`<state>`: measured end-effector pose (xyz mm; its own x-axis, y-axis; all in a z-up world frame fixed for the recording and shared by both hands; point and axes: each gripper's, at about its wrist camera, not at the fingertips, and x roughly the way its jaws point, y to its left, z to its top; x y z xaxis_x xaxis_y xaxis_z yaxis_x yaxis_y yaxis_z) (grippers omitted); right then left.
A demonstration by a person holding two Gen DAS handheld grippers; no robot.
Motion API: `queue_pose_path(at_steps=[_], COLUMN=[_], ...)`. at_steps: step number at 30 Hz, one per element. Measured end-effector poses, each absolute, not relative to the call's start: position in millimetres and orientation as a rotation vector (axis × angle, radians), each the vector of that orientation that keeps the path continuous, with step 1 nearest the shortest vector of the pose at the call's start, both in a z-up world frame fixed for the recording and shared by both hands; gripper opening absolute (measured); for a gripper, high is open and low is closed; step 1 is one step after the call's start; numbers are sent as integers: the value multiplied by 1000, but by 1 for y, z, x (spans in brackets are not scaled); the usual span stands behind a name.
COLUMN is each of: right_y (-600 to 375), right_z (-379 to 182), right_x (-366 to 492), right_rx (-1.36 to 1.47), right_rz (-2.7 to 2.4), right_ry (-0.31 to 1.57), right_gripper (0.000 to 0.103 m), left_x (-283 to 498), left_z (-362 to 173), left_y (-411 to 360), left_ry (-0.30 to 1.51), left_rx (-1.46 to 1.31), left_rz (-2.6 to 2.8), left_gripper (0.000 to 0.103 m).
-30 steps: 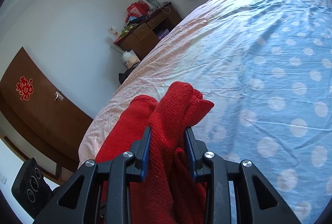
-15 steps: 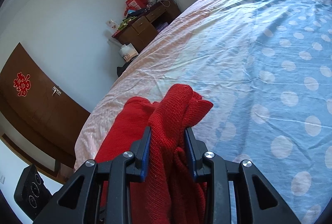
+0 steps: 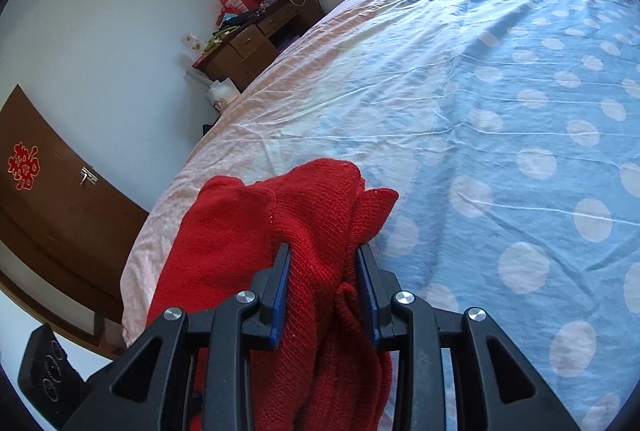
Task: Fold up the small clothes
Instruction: 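Open both tools and release the squared red stack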
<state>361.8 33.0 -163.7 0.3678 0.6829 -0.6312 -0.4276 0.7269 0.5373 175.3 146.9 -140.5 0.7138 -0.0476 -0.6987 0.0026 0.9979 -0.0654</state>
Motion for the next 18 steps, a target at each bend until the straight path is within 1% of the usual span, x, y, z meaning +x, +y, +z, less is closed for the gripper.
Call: queue_pose_path(at_steps=[4,5,8,10,11,12,13,18], right_y=[35,36,37,35,34,32,30,29], right_z=[-160,-159,-161,-163,-164,-163,-160,-122], right_x=[358,357,357,358,358,357,355,317], right_rx=[281,272,254,252,254,260,268,197], right_rz=[718,714,698,678,671,669,668,691], right_ry=[940,938,939,945,947,943,933,778], right_gripper=[36,36,36,36,36,36,39,40], left_x=[175,175,173,171,170,168,168,171], left_z=[-139,-138,-132,-128,-126,-124,-123,-118], left_y=[147,148,150,151,151,151,151,156], left_ry=[782,784,765,747,735,725,715,699], left_rx=[-41,-41,-21,-5,5,14,26,28], left_rz=[-12,-9,9,19,26,33,45,56], left_gripper=[69,73,75,82,90,93,93,93])
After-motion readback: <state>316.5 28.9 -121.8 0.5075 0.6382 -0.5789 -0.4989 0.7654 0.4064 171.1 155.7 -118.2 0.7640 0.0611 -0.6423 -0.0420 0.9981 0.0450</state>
